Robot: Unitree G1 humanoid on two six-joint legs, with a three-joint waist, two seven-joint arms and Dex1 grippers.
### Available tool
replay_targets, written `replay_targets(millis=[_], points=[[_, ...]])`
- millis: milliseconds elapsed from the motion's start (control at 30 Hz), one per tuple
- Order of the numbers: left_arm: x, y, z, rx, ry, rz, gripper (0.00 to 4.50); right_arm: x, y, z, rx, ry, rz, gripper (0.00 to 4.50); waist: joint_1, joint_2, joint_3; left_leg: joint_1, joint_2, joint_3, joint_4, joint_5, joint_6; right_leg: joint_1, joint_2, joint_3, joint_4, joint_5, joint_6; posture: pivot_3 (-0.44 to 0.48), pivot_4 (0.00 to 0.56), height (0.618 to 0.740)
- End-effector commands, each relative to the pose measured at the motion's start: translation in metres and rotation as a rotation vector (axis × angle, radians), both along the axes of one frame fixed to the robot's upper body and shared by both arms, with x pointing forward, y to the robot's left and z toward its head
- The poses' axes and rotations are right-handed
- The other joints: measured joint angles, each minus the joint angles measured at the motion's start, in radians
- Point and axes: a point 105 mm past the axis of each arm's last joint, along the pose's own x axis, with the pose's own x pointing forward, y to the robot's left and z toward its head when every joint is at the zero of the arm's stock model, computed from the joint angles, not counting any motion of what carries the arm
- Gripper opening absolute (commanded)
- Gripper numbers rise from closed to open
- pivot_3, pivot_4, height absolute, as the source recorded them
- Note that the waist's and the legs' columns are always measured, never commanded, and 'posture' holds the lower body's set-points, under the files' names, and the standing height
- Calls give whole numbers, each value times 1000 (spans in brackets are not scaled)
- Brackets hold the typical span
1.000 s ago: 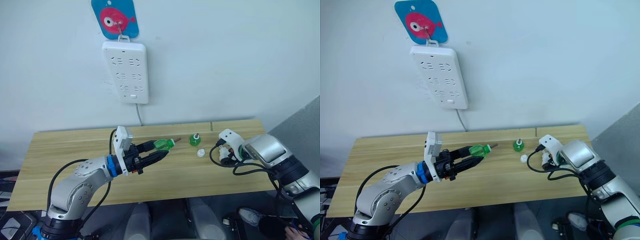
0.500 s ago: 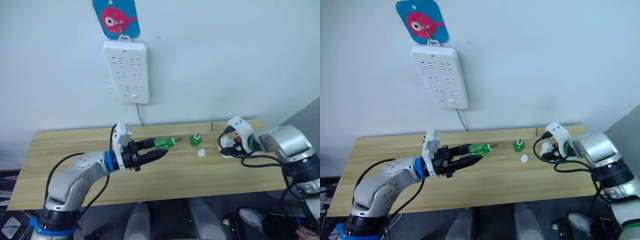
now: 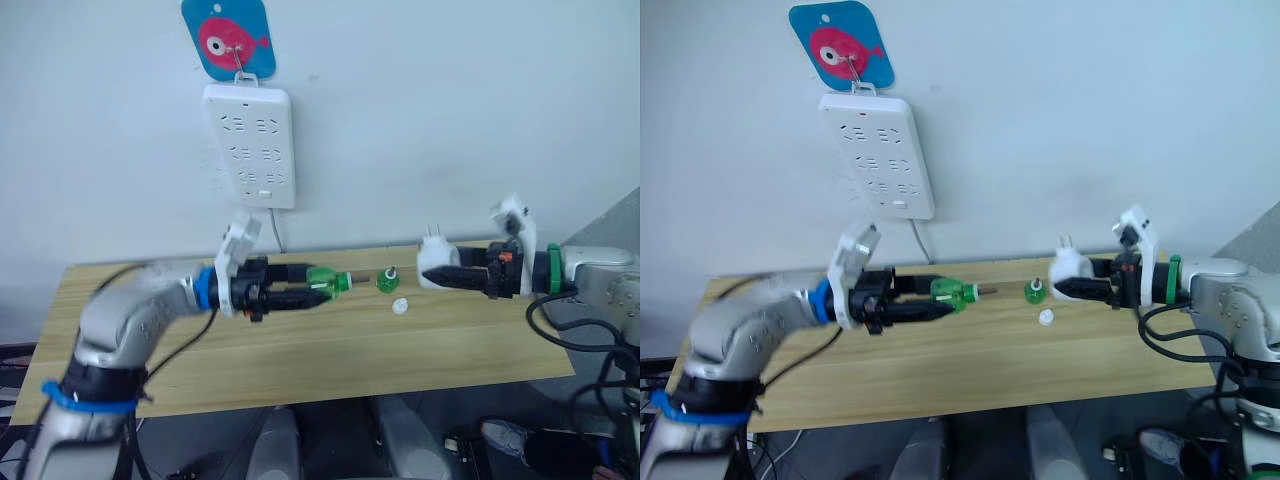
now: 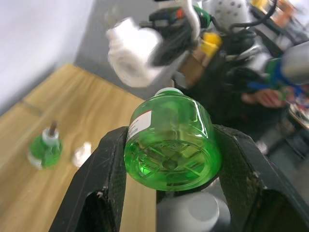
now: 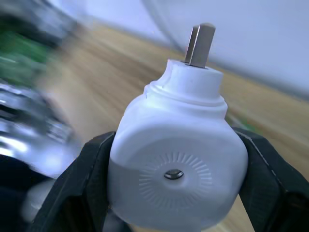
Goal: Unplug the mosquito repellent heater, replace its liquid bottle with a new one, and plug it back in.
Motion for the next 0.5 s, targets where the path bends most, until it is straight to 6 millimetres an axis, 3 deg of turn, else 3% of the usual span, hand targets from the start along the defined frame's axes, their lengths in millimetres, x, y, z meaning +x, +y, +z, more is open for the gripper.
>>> replay_targets(millis=[33,133,500], points=[[-7,0,11,6,-11,-87,2277,-20,8,27,92,-63,100,3113,-14,0,-26,0,0,0,0,0,0,1,-1,0,-1,0,0,-213,111,728],[-4,0,18,2,-23,-90,2277,-28,17,33,123,-73,148,3113,-34,0,-41,1,-1,1,-3,0,1,2,-3,0,-5,0,0,-210,105,728],[-1,-4,30,-39,-49,-61,2277,-20,32,36,186,-70,114,3113,-60,0,-56,7,0,3,-1,-1,4,3,0,4,7,-2,4,-184,103,728]])
